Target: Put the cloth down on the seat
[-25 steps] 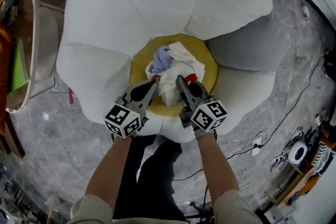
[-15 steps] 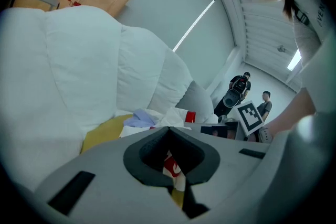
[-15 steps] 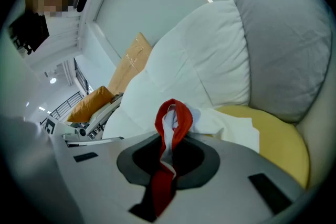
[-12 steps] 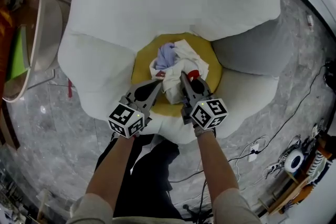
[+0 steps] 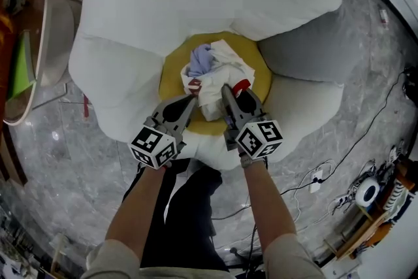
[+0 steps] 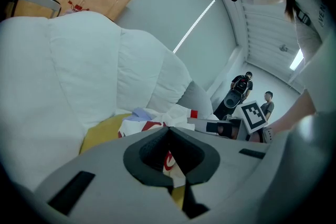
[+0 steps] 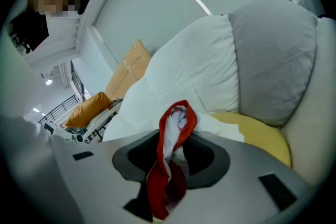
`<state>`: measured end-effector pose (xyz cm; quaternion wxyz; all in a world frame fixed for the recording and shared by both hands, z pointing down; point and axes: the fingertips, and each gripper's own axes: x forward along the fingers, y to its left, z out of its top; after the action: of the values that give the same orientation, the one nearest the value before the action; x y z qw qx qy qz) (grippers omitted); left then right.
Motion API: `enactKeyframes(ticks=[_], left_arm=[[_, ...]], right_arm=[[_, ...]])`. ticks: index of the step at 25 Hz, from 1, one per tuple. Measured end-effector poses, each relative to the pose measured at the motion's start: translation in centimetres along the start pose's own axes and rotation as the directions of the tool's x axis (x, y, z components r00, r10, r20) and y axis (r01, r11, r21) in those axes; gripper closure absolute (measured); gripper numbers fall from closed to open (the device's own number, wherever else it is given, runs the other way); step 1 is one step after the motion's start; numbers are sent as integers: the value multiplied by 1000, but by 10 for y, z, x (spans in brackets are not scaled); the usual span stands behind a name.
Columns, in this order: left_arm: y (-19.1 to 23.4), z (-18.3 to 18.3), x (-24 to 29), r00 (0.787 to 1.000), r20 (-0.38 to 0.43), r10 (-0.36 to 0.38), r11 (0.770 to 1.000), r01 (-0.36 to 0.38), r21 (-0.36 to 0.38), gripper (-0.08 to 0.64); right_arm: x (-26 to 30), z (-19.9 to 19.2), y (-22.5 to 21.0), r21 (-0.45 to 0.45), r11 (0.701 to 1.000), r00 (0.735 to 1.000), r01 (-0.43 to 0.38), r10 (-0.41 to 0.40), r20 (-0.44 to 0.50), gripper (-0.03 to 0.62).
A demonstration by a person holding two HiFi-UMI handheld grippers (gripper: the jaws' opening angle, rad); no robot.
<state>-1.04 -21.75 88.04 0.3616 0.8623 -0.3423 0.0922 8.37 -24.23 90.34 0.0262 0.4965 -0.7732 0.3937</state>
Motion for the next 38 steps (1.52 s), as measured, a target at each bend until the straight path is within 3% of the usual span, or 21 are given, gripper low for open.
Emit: enactKeyframes(ticks=[6,16,28,34,38], left_arm=[[-18,4,-1,1000,-11,-4,1000,3,-4,546],[-31,20,-5,1000,-16,-15,1000,15,6,546],[-53,37,-14,1000,4,-14,1000,14,-7,546],[-62,40,-18,1000,-2,-15,1000,15,-5,546],[-71,48,-20,999,-4,-37,999,37,5,546]], right_arm=[[-24,5,-8,34,999,1000,26,-26,-8,420],[-46,22,-10,76,995,997,67,-70,31,402],[-66,35,12,18,999,999,47,-47,1,403],[-73,38,24,-21,999,999,31,-31,-30,518],[-76,42,31,-35,999,999,13,-15,-44,546]])
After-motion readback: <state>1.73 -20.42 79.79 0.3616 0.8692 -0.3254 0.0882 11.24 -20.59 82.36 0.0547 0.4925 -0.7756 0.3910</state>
